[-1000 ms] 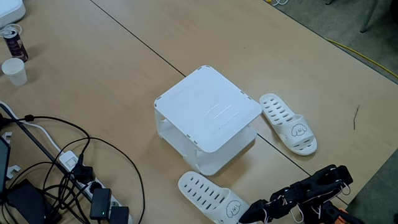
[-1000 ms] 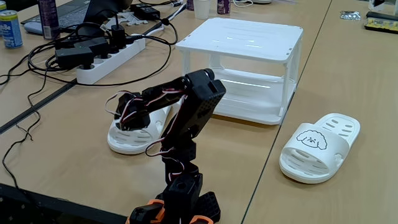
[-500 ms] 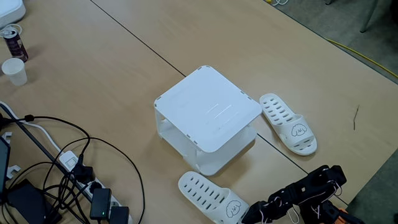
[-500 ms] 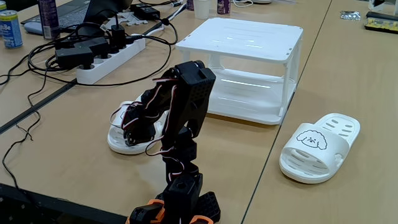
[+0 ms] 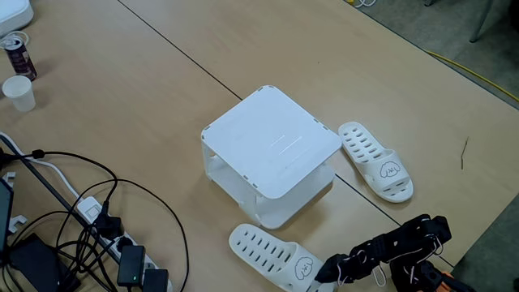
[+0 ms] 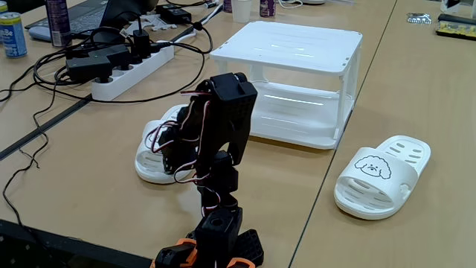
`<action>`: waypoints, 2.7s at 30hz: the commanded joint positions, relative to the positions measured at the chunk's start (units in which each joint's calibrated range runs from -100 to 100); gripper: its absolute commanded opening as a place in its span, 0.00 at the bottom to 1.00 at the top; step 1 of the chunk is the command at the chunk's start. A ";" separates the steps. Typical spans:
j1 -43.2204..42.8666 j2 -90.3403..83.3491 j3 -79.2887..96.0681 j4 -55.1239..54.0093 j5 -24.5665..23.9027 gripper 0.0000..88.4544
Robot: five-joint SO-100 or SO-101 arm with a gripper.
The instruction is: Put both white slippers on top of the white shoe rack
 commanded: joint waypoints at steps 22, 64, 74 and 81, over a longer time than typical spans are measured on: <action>11.92 -2.55 2.08 0.02 0.42 0.01; 6.33 -37.21 19.49 -0.24 0.42 0.13; 6.74 -36.71 18.14 -0.24 0.42 0.20; 6.90 -36.62 17.69 -0.24 0.42 0.20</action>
